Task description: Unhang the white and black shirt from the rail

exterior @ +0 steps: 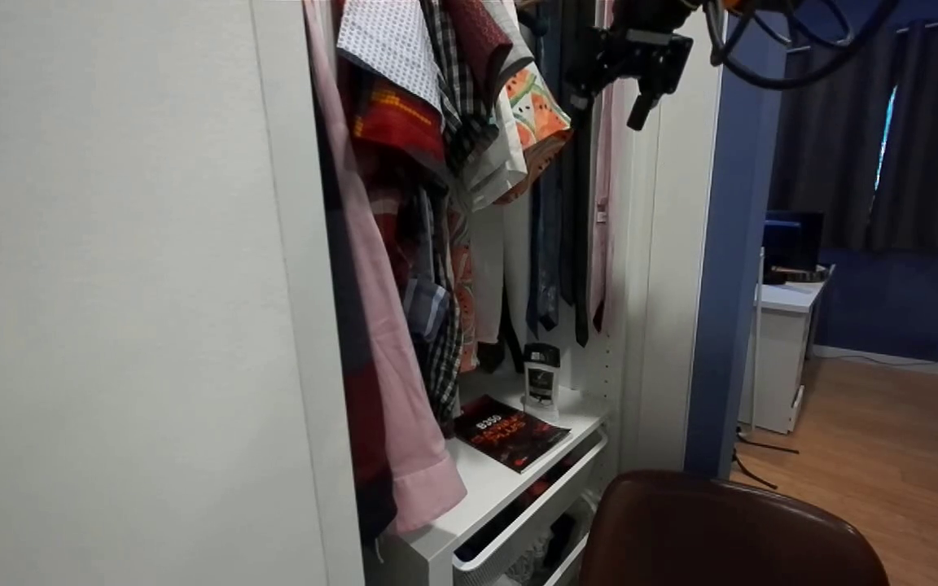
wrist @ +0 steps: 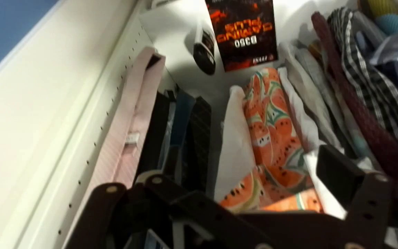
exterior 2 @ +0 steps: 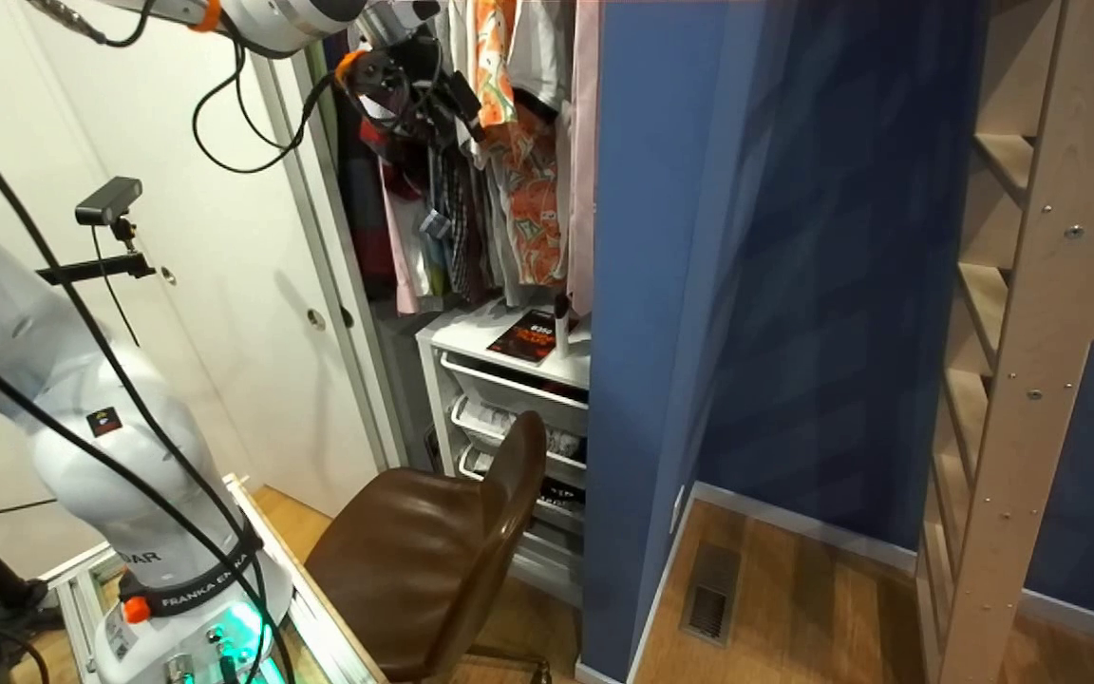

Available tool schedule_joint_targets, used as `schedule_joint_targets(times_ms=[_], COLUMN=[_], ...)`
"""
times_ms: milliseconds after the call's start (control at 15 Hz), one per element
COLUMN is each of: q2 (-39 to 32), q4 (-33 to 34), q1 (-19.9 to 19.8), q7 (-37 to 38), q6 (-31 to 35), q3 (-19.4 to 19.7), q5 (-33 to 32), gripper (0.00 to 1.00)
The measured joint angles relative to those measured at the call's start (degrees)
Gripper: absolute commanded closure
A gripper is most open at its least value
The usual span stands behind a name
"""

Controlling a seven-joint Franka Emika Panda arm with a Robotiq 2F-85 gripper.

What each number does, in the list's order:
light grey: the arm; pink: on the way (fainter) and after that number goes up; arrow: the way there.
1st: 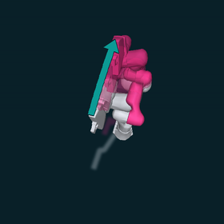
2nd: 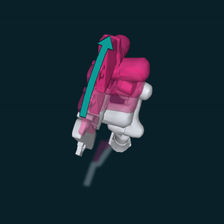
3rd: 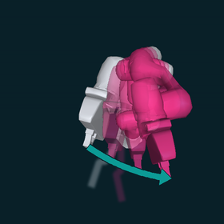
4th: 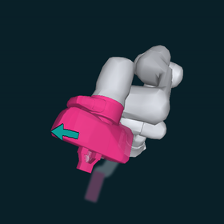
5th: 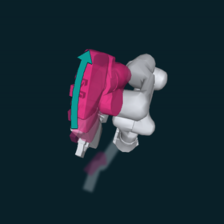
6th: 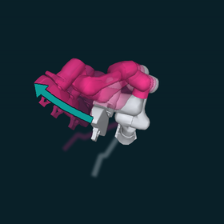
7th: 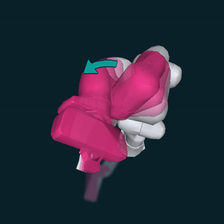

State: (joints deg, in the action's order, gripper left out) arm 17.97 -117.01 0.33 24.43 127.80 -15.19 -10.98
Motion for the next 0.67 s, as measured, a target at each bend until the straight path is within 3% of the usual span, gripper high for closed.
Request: schedule_joint_targets(times_ms=[133,667], q2=[-1.6,-1.9], q4=[2.6,2.3], q1=[0.0,0.3], q7=[-1.4,-1.3], q6=[1.9,3.3], q3=[0.3,0.5], q5=[-0.5,-0.5], gripper=[0.00,0.00])
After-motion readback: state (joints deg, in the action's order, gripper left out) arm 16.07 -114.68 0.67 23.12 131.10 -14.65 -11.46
